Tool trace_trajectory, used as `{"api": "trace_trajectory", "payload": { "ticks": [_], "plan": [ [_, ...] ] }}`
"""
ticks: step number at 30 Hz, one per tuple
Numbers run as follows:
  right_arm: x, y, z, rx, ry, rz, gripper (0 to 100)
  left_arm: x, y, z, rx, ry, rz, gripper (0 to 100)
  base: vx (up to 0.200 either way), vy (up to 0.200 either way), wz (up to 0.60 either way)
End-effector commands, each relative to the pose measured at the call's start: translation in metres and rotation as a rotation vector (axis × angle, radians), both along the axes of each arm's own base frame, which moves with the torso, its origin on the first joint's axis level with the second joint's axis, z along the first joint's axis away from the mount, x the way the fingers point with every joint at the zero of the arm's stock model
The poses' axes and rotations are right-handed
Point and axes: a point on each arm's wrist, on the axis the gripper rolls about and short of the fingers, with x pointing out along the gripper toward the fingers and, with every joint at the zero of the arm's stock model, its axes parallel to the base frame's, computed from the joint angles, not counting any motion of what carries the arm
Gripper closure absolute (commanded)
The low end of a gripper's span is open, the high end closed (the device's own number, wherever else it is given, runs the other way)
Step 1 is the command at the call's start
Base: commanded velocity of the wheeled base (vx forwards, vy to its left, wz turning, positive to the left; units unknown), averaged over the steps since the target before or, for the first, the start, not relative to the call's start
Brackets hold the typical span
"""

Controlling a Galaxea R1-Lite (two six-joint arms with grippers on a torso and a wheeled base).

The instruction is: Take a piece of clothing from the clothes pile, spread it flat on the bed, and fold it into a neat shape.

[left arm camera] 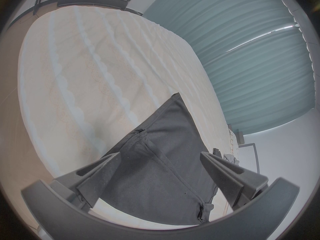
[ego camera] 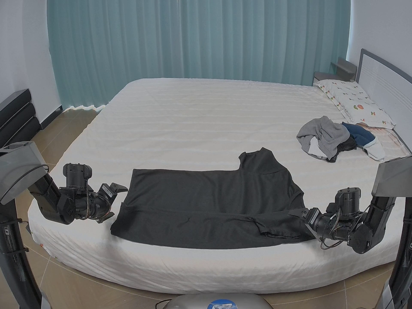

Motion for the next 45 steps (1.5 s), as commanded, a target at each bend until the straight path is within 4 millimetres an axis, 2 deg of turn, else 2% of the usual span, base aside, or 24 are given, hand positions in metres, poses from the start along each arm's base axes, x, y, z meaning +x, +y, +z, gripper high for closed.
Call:
{"api": "trace_trajectory", "payload": {
  "ticks": [1,9,17,18,41,42,45],
  "plan": [
    [-0.002,0.001,-0.011,-0.016,0.037,0.000,0,0.001,0.000,-0.004,-0.001,0.009,-0.001,0,0.000,0.000,0.00],
    [0.003,0.002,-0.014,-0.015,0.026,0.003,0,0.001,0.000,-0.004,-0.001,0.009,-0.001,0,0.000,0.000,0.00],
    [0.002,0.006,-0.028,-0.078,0.043,0.059,0,0.001,0.000,-0.004,-0.001,0.009,-0.001,0,0.000,0.000,0.00],
    [0.002,0.006,-0.028,-0.088,0.043,0.063,100,0.002,0.000,-0.004,-0.001,0.008,-0.001,0,0.000,0.000,0.00],
    [-0.005,-0.003,-0.029,-0.138,0.039,0.026,100,0.002,0.000,-0.005,0.000,0.011,0.000,0,0.000,0.000,0.00],
    [-0.005,-0.003,-0.029,-0.138,0.039,0.026,0,0.002,0.000,-0.005,0.000,0.011,0.000,0,0.000,0.000,0.00],
    [-0.004,-0.003,-0.026,-0.127,0.027,0.026,0,0.002,-0.001,-0.005,0.000,0.011,-0.001,0,0.000,0.000,0.00]
  ]
}}
